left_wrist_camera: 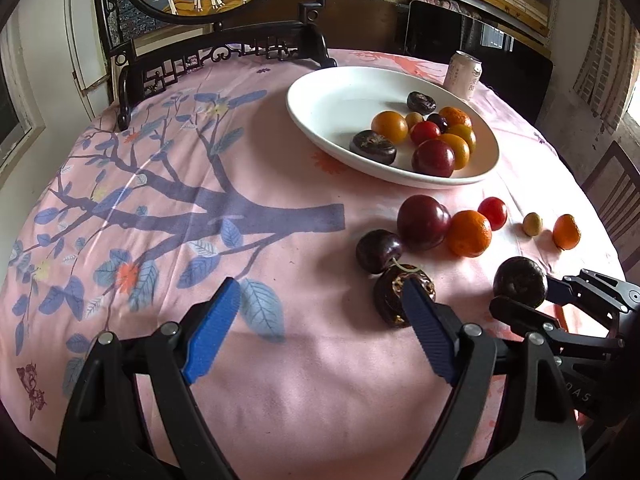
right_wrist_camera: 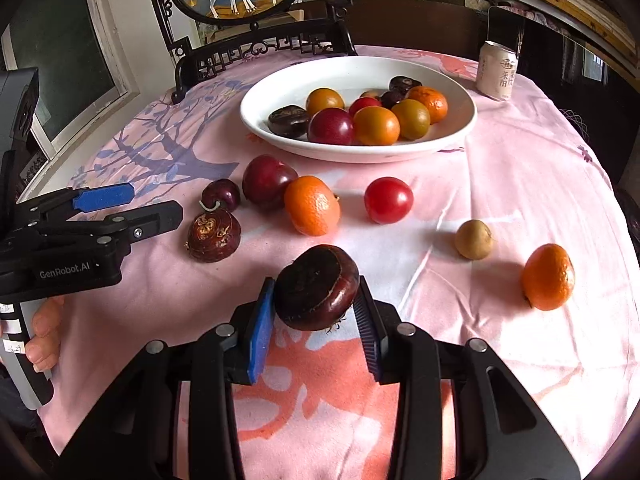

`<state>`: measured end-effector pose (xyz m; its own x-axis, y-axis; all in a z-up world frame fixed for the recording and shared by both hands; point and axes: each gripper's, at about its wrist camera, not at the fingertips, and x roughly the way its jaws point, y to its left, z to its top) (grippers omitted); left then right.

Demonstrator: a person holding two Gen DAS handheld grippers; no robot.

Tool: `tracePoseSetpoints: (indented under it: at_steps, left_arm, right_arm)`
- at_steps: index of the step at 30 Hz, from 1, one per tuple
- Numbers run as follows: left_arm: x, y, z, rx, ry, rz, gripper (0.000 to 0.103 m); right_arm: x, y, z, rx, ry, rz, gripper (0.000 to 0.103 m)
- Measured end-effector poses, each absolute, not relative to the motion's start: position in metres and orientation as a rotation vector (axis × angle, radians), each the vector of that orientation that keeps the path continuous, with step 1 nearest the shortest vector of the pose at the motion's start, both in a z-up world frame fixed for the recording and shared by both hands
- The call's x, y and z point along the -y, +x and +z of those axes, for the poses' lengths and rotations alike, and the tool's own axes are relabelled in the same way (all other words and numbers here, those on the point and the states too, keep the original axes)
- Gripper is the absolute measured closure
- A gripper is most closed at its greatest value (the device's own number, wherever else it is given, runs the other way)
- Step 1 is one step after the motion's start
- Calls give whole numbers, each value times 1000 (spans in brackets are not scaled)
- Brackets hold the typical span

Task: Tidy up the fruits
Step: 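Grasp a dark brown mangosteen with the right gripper while the left grasps a patterned mangosteen, then carry both mangosteens onto the white plate and open both grippers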

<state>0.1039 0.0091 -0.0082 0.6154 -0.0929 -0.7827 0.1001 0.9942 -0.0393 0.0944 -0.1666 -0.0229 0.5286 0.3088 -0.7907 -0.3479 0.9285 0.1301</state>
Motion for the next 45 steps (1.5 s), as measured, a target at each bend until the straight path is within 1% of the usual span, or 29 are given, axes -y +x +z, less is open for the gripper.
tracePoseSetpoints:
  at_steps: [8, 14, 15, 16, 18, 19, 20, 21, 22, 28, 33, 36, 39, 42, 45]
  left_arm:
    - [14, 99, -14, -931, 24, -158, 18]
    - [32, 102, -27, -978, 37, -186, 19]
    - [35, 103, -29, -983, 40, -185, 23]
    - [37, 105, -31, -988, 41, -184, 30]
    - [40, 108, -34, -995, 52, -170, 40]
    - [42, 108, -33, -986, 64, -158, 48]
    - [44, 110, -34, -985, 78, -149, 51]
    - [46, 111, -34, -978, 91, -143, 58]
    - [47, 111, -33, -975, 96, -147, 62]
    - [42, 101, -23, -980, 111, -211, 63]
    - [25, 102, 17, -896, 67, -239, 63]
    - [18, 120, 43, -831, 50, -217, 63]
    - [16, 150, 58, -791, 24, -201, 63]
    - [17, 185, 57, -788, 14, -154, 63]
    - [17, 216, 44, -833, -2, -126, 63]
  right_arm:
    - [187, 83, -19, -917, -19, 378, 64]
    - [198, 77, -16, -899, -2, 366, 64]
    - [199, 76, -15, -897, 0, 365, 64]
    - [200, 75, -15, -894, 2, 366, 64]
    - [202, 73, -14, -891, 5, 364, 64]
    - [202, 72, -13, -889, 6, 365, 64]
    - [203, 72, -13, -887, 8, 365, 64]
    - [203, 71, -12, -885, 9, 366, 64]
    - [203, 71, -11, -883, 9, 366, 64]
    - [202, 69, 1, -838, 5, 369, 64]
    - [197, 76, 29, -719, 11, 351, 64]
    - [185, 90, 44, -651, 12, 353, 64]
    - [169, 113, 50, -627, 2, 369, 64]
    - [155, 142, 46, -645, -10, 356, 64]
    - [149, 168, 35, -687, -6, 338, 64]
